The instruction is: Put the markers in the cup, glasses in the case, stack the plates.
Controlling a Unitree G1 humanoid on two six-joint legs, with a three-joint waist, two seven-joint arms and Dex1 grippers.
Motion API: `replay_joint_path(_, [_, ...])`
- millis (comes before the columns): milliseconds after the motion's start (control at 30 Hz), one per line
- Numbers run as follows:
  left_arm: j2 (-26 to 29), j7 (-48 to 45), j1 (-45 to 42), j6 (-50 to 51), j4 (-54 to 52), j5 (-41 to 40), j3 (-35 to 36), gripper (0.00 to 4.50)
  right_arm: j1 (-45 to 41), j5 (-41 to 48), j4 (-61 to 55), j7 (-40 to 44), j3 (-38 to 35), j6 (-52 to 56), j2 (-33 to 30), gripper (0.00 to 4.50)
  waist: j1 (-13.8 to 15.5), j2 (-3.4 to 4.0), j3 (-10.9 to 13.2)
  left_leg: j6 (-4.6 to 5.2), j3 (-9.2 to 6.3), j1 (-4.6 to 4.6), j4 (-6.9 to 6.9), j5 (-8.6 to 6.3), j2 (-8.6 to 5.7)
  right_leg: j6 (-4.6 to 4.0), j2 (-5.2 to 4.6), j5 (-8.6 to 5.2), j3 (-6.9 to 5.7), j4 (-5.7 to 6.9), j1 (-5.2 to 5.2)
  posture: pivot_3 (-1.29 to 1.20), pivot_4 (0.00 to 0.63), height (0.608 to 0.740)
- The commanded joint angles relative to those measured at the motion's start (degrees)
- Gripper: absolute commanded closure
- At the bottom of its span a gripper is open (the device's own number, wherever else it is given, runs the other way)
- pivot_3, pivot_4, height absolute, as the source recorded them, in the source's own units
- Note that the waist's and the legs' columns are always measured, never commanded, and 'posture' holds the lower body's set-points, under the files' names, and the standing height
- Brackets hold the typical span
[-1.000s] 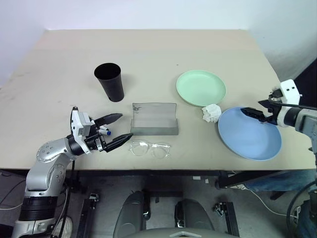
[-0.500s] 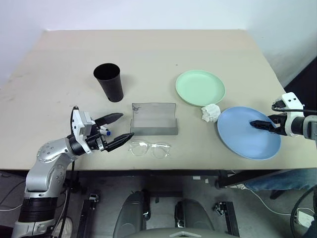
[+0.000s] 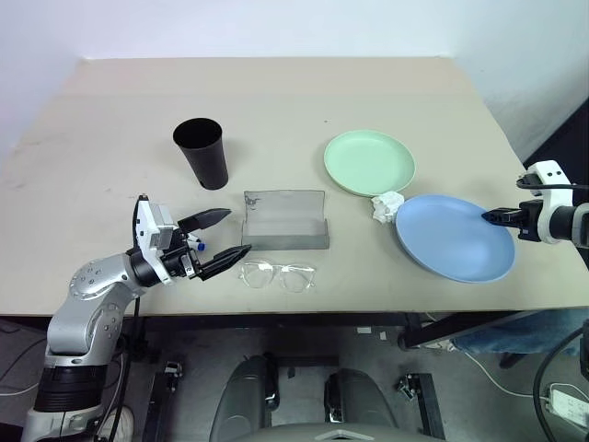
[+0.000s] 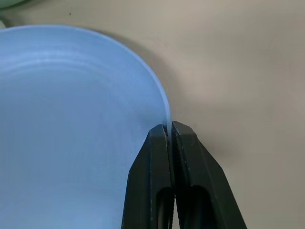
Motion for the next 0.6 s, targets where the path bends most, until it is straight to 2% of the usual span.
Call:
replay_joint_path(33, [0.28,0.25,-0.78,0.2,-2.21,-0.72,0.42,0.0,-0.28,0.56,-2.47,2.57,-0.39,1.26,-1.19,4.47,0.0,0.01,0.0,0.0,0.0,0.0,0.0,0.0,0.0,0.0,-0.01,0.0,0.0,0.0,-0.01,0.0,0.15,0.707])
replay_joint_path(300, [0.28,0.72,-1.25,1.02,-2.57,-1.1,0.36,0.0,-1.03,5.79,-9.39,9.26,-4.77,5.31,-4.67,4.47,0.32,0.11,0.05,0.07,0.13,-0.13,-0.2,0.06,0.0,0.0,0.0,0.0,0.11,-0.06,-0.06,0.0,0.15,0.707])
replay_joint_path(600, [-0.12,2.07,-1.17,2.76,-4.74,-1.45,0.43,0.0,-6.37,10.96,-11.01,9.32,-9.16,7.5,-3.59,4.47,0.46,0.23,0.13,0.01,0.2,-0.14,-0.16,0.01,-0.02,0.01,-0.05,0.0,0.12,-0.13,-0.04,0.0,0.15,0.707])
